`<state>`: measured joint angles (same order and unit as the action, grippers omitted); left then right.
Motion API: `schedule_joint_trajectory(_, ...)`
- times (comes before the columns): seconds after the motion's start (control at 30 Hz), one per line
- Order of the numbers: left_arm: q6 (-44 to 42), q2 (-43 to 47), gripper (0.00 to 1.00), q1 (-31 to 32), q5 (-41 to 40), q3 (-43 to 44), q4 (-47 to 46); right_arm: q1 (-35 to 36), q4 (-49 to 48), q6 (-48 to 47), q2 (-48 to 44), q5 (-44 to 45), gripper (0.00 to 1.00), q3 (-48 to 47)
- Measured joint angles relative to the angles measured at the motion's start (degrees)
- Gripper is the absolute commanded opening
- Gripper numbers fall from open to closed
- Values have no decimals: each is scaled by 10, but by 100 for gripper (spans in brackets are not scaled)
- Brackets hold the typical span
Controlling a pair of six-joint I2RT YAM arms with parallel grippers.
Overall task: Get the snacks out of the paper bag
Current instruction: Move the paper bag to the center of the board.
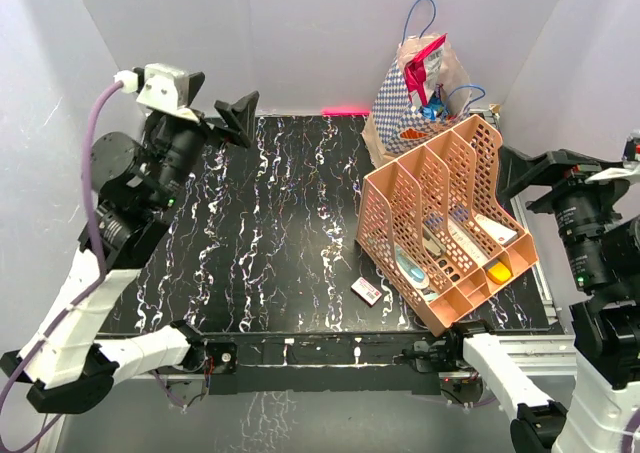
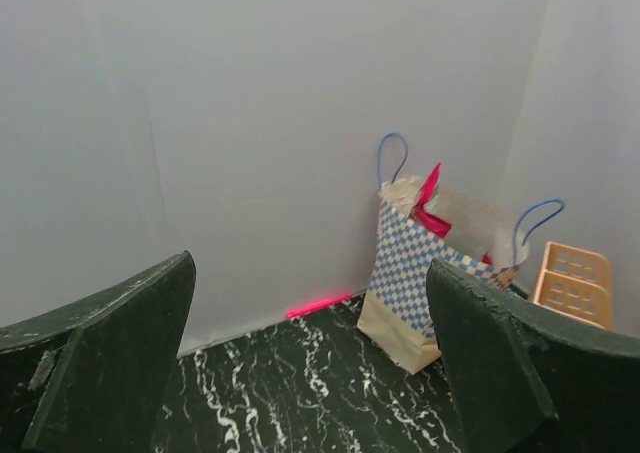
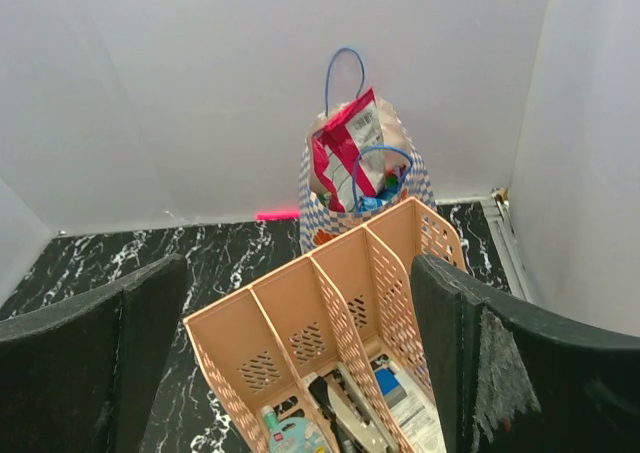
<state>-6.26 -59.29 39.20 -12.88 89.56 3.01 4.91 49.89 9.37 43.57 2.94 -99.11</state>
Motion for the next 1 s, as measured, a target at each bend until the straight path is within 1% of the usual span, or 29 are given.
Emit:
schedule_joint_trajectory(0.3,36,-78,98,-82,0,-2,33,14,-7,7,50,61,98,31)
schedule_joint_trajectory(0.5,59,-104,98,-114,22,-37,35,26,-17,20,115,96,98,66)
schedule_joint_trajectory(0.73,70,-101,98,-112,42,-121,6,37,-42,54,187,112,98,108)
schedule_joint_trajectory(0.93,67,-77,98,-79,38,-213,-26,44,-73,103,246,136,98,107)
schedule_joint_trajectory(1.0,64,-66,98,-65,30,-236,-37,44,-87,121,269,148,95,103)
